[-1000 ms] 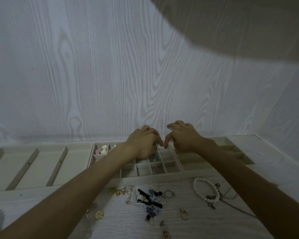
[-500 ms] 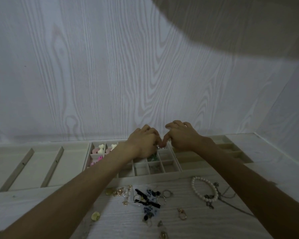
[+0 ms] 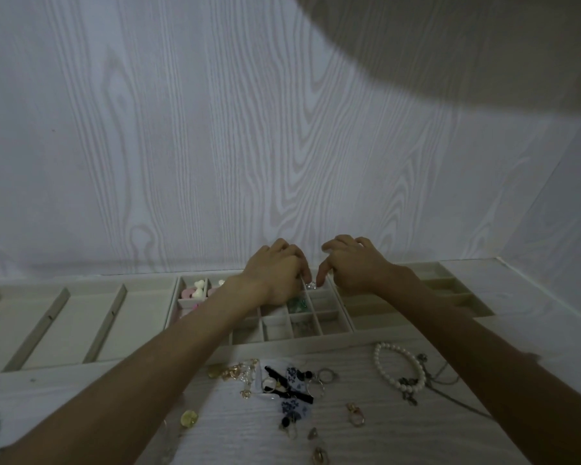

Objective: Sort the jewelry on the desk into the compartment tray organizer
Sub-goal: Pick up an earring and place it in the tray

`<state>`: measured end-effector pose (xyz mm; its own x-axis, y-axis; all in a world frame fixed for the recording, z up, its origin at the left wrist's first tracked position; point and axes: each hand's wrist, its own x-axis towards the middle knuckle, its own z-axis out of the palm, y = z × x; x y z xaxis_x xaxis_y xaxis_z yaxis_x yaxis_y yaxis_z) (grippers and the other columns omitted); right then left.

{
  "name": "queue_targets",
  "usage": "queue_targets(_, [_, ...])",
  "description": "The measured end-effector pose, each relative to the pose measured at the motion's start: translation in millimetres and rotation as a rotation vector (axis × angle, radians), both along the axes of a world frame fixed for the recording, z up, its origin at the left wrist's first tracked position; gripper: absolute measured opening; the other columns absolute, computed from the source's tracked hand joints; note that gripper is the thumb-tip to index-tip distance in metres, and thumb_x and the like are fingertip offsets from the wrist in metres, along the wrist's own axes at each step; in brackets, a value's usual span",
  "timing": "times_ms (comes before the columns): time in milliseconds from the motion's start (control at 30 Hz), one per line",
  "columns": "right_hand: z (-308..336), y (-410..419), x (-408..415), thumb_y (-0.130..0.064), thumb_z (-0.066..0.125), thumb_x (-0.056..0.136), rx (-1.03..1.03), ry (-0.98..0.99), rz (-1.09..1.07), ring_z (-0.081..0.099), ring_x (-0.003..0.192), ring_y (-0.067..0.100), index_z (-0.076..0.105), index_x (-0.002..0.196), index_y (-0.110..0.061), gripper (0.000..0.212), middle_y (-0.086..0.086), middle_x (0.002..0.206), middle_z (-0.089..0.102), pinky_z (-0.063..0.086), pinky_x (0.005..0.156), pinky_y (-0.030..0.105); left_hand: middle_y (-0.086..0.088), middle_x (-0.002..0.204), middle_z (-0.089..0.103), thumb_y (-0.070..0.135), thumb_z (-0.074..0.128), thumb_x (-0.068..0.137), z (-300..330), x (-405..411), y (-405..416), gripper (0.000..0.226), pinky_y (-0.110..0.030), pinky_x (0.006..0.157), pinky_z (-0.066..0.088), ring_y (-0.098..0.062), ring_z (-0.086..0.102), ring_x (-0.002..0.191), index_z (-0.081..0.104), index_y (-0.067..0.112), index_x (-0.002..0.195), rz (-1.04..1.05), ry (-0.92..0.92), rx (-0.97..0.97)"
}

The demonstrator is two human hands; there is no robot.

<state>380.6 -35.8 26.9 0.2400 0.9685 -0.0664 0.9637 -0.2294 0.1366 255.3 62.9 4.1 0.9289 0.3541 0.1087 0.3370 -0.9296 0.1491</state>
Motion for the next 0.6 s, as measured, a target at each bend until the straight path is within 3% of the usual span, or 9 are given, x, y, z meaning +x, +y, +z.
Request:
queue_targets(200, [1.1, -0.3, -1.4, -0.013, 0.046, 0.092, -0.010, 0.011, -0.017, 0.019, 0.141, 0.020, 0.064, 0.115, -0.037, 0.038, 0.004, 0.152, 0.027, 0.015, 0.112, 0.043, 0.007, 0.138, 0.046, 0.025, 0.051, 0.092, 0.7, 1.3, -1.6, 0.025, -0.030, 0.096, 0.030, -0.016, 0.032, 0.126, 0.066, 0.029, 0.111, 0.003, 0.001, 0.001])
queue_targets(400, [28.9, -22.8, -7.6, -0.002, 0.044, 0.087, 0.107, 0.113, -0.016, 0.031, 0.134, 0.020, 0.067, 0.109, -0.033, 0.045, 0.004, 0.144, 0.040, 0.025, 0.108, 0.039, 0.007, 0.136, 0.047, 0.023, 0.049, 0.093, 17.5, -17.3, -1.6, 0.027, -0.031, 0.098, 0.029, -0.016, 0.031, 0.128, 0.065, 0.029, 0.114, 0.057, -0.097, -0.022])
queue_targets(600, [23.0, -82.1, -43.8, -0.019, 0.053, 0.092, 0.215, 0.225, 0.080, 0.042, 0.122, 0.017, 0.070, 0.102, -0.032, 0.023, -0.002, 0.126, 0.056, 0.036, 0.100, 0.035, 0.008, 0.135, 0.050, 0.023, 0.050, 0.093, 31.7, -69.5, -30.7, 0.027, -0.034, 0.099, 0.033, -0.016, 0.034, 0.125, 0.064, 0.031, 0.115, 0.048, -0.142, -0.103])
